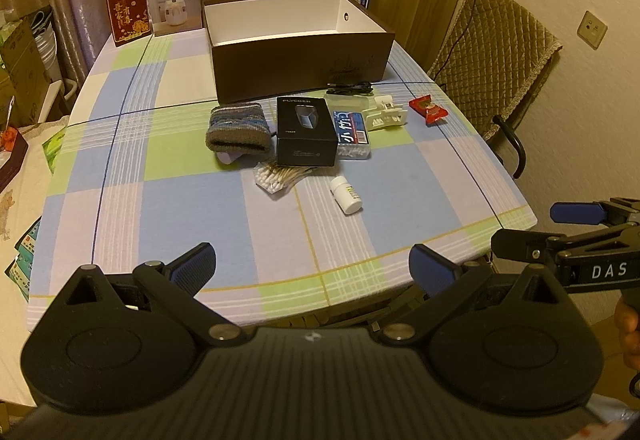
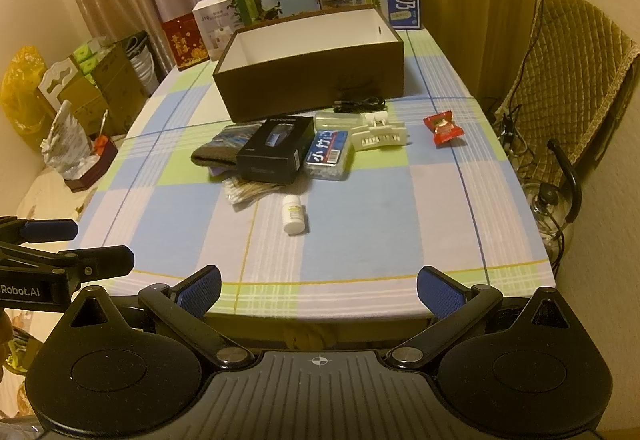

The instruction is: Organize objects

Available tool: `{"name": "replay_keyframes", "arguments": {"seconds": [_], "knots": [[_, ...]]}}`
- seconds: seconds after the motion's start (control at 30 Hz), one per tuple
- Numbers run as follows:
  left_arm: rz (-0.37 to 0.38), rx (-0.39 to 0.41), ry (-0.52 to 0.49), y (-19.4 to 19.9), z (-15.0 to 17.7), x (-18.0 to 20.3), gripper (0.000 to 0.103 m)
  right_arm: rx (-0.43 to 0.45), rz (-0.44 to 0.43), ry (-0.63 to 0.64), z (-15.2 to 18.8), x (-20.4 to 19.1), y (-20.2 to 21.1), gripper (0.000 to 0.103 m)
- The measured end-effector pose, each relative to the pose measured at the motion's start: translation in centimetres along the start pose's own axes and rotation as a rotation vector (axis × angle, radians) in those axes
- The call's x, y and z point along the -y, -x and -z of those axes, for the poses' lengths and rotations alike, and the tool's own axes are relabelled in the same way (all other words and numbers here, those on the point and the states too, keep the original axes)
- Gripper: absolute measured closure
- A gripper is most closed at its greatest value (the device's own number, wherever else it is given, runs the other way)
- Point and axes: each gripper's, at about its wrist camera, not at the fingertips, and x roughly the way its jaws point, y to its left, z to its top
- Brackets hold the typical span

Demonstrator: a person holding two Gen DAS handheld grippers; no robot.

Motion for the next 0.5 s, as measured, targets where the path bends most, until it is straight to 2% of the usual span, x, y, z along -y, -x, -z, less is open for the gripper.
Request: {"name": "replay_keyframes", "arguments": {"seconds": [0.5], "knots": [[0.008, -0.018, 0.008, -0.14, 0.44, -0.65, 0.001, 0.004, 0.022, -0.03, 0.38, 0.33, -0.16, 0.002]]}}
